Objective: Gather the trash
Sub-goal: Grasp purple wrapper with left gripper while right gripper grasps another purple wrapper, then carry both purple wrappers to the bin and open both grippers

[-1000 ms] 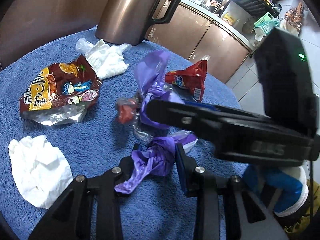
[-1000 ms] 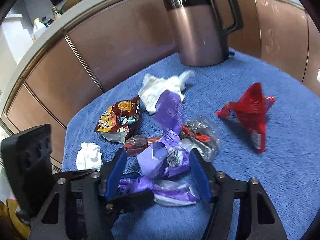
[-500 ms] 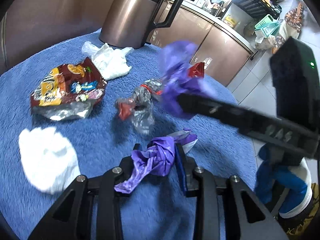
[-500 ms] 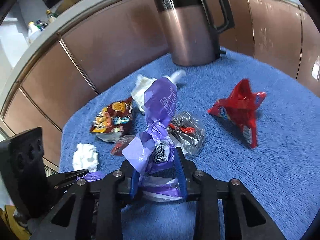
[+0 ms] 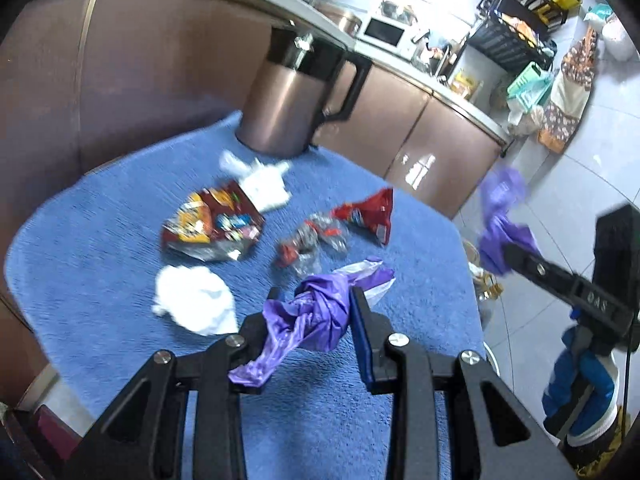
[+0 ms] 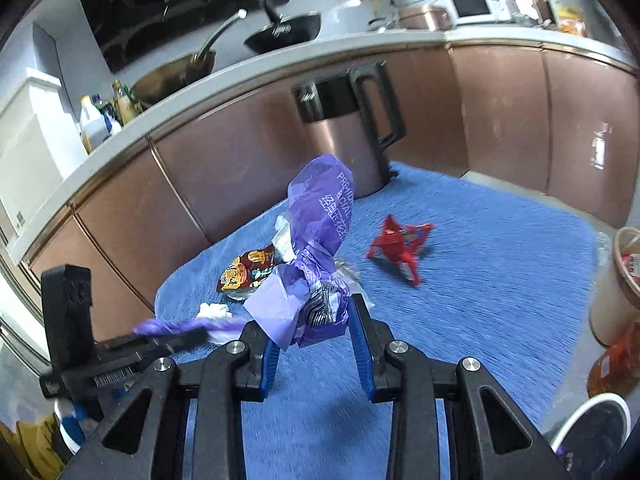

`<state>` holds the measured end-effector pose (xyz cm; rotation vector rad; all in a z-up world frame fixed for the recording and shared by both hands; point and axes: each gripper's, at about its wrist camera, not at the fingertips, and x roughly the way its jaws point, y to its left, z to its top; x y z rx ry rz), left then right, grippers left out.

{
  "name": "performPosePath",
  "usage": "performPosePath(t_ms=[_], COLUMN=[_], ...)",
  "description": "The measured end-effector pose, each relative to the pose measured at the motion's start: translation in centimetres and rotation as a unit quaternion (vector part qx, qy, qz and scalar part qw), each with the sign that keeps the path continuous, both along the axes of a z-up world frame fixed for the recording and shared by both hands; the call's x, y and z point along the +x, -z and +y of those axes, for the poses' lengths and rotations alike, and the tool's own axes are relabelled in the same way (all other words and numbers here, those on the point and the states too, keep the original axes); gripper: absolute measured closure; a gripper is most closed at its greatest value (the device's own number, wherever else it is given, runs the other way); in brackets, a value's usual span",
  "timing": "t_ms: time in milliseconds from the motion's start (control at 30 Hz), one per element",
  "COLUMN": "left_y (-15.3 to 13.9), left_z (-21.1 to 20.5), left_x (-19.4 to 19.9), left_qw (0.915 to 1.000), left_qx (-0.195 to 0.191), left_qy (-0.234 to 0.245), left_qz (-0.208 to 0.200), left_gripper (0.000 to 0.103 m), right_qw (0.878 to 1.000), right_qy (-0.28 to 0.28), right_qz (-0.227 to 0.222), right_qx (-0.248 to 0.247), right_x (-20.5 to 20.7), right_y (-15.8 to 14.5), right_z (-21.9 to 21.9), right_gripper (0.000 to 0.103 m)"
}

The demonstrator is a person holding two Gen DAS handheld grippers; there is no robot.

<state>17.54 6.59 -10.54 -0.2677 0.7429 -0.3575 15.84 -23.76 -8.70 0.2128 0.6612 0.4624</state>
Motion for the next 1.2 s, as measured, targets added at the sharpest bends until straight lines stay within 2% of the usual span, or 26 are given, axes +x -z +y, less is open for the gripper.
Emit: performPosePath(t_ms=[333,500,667,800,933,1067,1200], left_y=[-5.6,-8.1,-9.4,-9.4,-8.5,-7.0,-5.4], left_z=[1.3,0.2,-2.3,-6.8,-13.0,-20.4,-27.9], left_x=[-3.7,-4.7,-4.7,-3.3,-1.8,-0.8,-0.3], left_qw=[0.9980,0.9962,0.9966,0.9975,0.9951,0.9871,0.9735], left_qx=[0.008,0.011,0.012,0.024,0.050,0.074,0.095], left_qy=[-0.032,-0.037,-0.023,0.016,0.073,0.141,0.208], left_qz=[-0.055,-0.078,-0.079,-0.064,-0.043,-0.020,-0.001], left_gripper=[0.072,0.072,0.072,0.072,0.072,0.072,0.072], right_qw=[0.997,0.994,0.988,0.980,0.964,0.948,0.933], right_qy=[0.060,0.090,0.136,0.187,0.260,0.319,0.360], right_qz=[-0.034,-0.054,-0.067,-0.068,-0.048,-0.014,0.020], right_qx=[0.027,0.030,0.036,0.026,0.008,0.009,0.010], right_x=[-6.5,-9.1,-11.7,-13.3,-14.3,-15.1,-15.7], right_y=[-1.8,-2.7,-2.6,-1.7,0.4,3.3,6.0], right_z=[-5.4,-7.5,-11.2,-14.6,-18.8,-22.8,-25.7], right_gripper=[0.073,0.073,0.073,0.073,0.073,0.073,0.073])
